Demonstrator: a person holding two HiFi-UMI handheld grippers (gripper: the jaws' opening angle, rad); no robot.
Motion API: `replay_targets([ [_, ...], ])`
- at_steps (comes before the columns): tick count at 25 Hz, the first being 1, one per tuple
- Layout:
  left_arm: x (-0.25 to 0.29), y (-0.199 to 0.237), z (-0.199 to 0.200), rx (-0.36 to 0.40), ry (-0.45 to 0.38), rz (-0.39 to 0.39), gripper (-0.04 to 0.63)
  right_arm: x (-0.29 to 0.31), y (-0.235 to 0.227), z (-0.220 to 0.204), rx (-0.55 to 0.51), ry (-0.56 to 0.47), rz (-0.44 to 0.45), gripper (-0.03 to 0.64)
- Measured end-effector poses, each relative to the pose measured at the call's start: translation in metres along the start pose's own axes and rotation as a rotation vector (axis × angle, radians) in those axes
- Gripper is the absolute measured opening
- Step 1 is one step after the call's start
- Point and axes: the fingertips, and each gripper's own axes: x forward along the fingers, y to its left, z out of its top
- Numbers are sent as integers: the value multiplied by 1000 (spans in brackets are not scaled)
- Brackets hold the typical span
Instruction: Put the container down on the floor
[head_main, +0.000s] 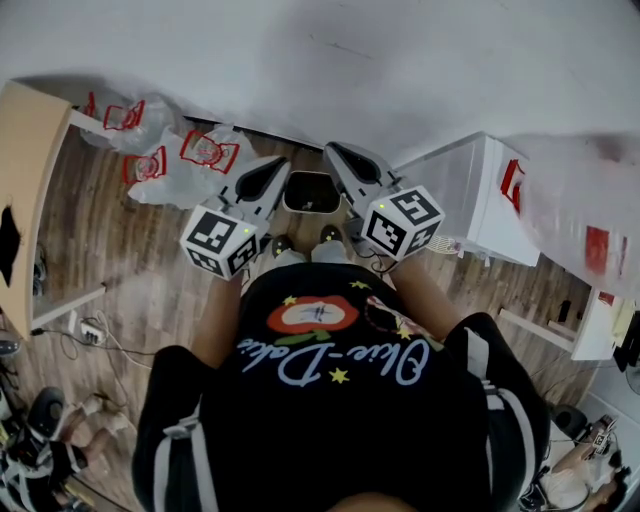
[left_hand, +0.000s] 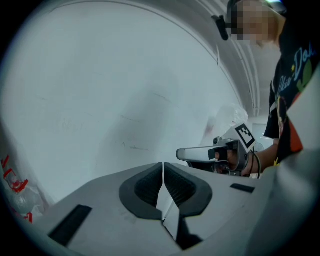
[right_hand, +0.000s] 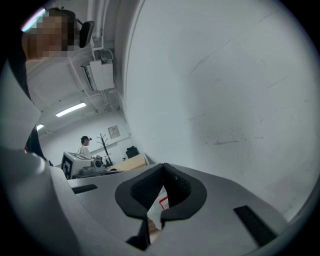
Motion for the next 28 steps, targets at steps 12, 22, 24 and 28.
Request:
replay_targets([
  [12,-1,-6,6,7,-18,5,9,-3,-1,1,-12,-12,9,-2],
  [22,-2,-6,6,1,-23,-2,9,-2,-4,-2,-5,-1,-1,-2],
  [24,-1,-7,6,1,-27,-7,9,-2,-5,-3,-2,3,-2,-2],
  [28,0,-7,7,9,-29,-8,11,0,-3,-2,-21,4,17,-2],
])
